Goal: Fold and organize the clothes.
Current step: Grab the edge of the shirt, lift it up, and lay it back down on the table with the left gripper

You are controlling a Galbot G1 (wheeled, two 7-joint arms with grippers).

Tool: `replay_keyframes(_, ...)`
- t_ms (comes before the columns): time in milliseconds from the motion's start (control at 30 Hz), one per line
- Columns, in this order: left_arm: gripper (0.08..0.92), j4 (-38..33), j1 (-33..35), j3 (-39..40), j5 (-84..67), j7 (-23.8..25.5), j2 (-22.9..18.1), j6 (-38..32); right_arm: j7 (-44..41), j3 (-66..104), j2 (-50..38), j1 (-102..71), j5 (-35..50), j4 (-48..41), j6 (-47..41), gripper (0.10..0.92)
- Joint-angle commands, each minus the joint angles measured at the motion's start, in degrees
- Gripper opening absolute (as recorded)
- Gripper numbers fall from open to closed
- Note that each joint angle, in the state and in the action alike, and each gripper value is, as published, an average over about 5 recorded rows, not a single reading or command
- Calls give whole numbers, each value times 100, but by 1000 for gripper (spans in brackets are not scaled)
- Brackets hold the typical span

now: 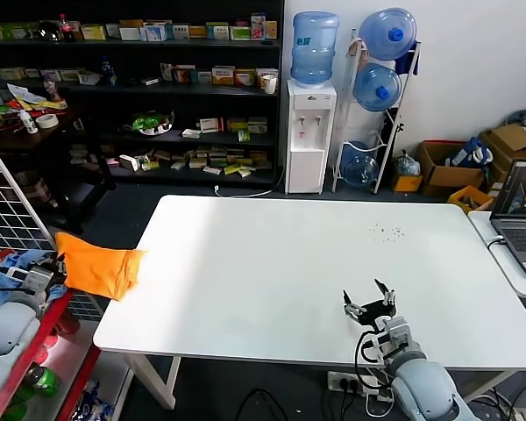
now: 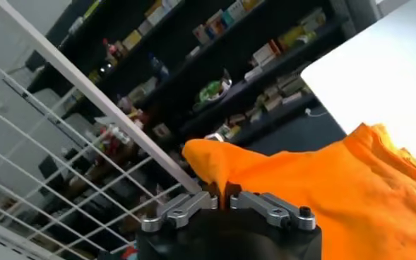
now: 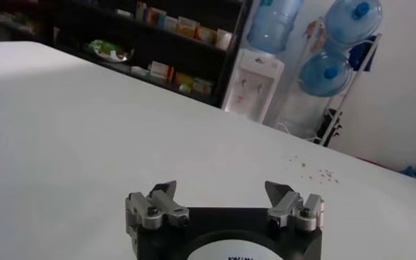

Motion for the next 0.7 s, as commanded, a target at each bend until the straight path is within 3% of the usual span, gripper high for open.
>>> replay_keyframes(33, 145, 328, -159, -36, 907, -1, 596, -298, -8, -19, 31, 2, -15, -1, 28, 823)
replay_keyframes(267, 145, 168, -197, 172, 649, -11, 660, -253, -12, -20, 110, -13, -59, -28, 45, 823)
replay_keyframes(700, 145, -1281, 15, 812, -182, -173, -329, 382, 2, 114, 108, -220, -162, 50, 7, 823)
